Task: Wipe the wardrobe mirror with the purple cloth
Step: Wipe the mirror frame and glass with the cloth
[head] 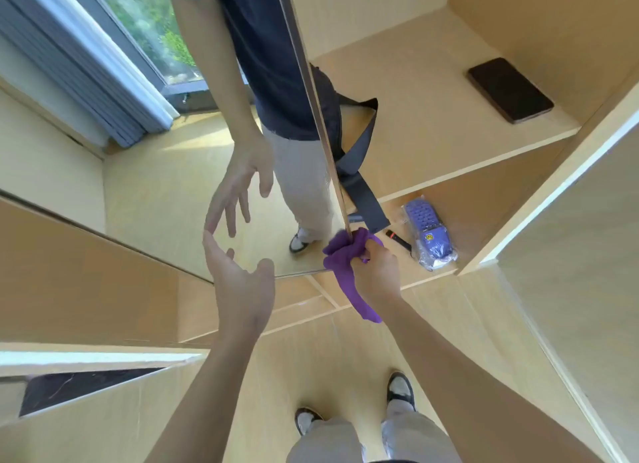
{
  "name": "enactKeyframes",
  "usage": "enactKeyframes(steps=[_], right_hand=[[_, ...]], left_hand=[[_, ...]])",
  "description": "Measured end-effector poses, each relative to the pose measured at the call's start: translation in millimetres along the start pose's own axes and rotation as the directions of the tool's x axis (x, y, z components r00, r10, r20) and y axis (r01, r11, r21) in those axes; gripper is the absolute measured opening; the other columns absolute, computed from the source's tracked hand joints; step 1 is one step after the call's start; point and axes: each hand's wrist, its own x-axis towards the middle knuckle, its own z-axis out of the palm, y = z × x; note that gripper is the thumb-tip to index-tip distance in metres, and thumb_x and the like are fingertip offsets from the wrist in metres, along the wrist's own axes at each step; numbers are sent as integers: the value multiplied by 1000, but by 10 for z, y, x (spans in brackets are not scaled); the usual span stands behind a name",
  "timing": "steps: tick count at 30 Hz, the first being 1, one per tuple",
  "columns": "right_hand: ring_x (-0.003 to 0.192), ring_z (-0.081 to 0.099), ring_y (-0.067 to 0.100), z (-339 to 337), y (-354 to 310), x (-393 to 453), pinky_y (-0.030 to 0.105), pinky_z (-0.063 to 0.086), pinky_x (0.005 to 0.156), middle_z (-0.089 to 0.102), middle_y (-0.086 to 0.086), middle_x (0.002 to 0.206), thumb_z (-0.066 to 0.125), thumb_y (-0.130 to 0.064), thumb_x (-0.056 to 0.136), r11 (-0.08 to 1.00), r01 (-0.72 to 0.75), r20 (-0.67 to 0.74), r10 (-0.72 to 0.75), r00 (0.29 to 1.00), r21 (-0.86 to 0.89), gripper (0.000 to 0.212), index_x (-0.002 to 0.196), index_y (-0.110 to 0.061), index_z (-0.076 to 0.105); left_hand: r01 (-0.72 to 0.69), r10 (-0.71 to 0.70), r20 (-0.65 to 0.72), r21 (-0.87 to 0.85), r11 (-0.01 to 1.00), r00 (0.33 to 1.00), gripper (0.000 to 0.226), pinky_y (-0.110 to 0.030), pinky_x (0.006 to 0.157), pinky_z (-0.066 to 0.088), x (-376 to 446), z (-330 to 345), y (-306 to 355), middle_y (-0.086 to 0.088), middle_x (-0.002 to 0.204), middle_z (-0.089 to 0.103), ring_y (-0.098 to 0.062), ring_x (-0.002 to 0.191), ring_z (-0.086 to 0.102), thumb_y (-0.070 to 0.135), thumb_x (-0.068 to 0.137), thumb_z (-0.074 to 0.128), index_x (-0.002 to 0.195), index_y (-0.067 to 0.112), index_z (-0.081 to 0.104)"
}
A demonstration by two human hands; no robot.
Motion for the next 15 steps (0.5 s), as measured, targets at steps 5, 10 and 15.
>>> enactKeyframes(steps=[5, 10, 15], right_hand=[[73, 53, 13, -42, -248, -319, 16, 29, 52, 50, -12, 67, 47, 1, 86, 998, 0, -86, 6, 996, 68, 21, 70, -13, 46], [61, 46, 16, -73, -535, -485, 25, 25, 49, 46, -5, 63, 49, -3, 88, 997, 62, -170, -54, 984, 42, 29, 67, -20, 40], [56, 43, 16, -281, -1061, -718, 30, 26, 48, 45, -4, 58, 52, -6, 89, 976, 215, -311, -216, 925, -40, 21, 72, -16, 45]], left_hand=[[-440, 473, -62, 277, 854, 879, 104, -22, 120, 12, -115, -171, 353, 2, 168, -14, -10, 154, -8, 6, 84, 70, 160, 28, 3], [-566, 629, 10, 448, 692, 777, 107, -61, 116, 27, 1, -327, 476, -6, 167, -16, -29, 155, -10, 25, 80, 81, 160, 31, 9], [-612, 649, 103, 472, 635, 753, 106, -57, 119, 25, 48, -461, 456, -9, 166, -17, -33, 154, -9, 22, 79, 81, 160, 32, 12]])
